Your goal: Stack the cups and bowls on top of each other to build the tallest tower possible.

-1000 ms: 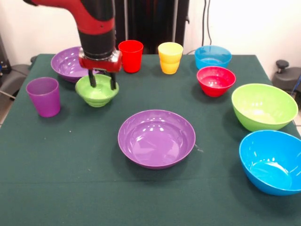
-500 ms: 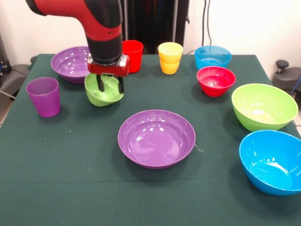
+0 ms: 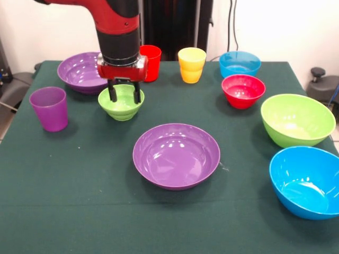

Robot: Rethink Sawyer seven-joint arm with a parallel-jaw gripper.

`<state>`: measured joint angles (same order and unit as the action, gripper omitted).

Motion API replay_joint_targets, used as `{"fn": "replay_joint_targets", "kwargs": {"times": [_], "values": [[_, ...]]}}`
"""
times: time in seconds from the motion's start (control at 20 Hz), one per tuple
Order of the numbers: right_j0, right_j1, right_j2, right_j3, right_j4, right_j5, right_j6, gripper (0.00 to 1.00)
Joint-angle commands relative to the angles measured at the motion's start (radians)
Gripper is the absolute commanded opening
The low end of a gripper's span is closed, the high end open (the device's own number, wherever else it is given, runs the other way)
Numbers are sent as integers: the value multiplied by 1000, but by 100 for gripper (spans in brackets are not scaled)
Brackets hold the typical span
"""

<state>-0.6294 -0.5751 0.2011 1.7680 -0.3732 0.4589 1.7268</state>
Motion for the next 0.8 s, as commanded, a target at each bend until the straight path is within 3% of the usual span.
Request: {"fn": "replay_joint_targets", "kwargs": {"times": [0.05,0.35,0.8], "values": [[29,-8,101,-3,10,94,-25,100],[25,-30,109,2,13,113,-26,100],[17,51,109,-43,-17,57,-30,100]]}}
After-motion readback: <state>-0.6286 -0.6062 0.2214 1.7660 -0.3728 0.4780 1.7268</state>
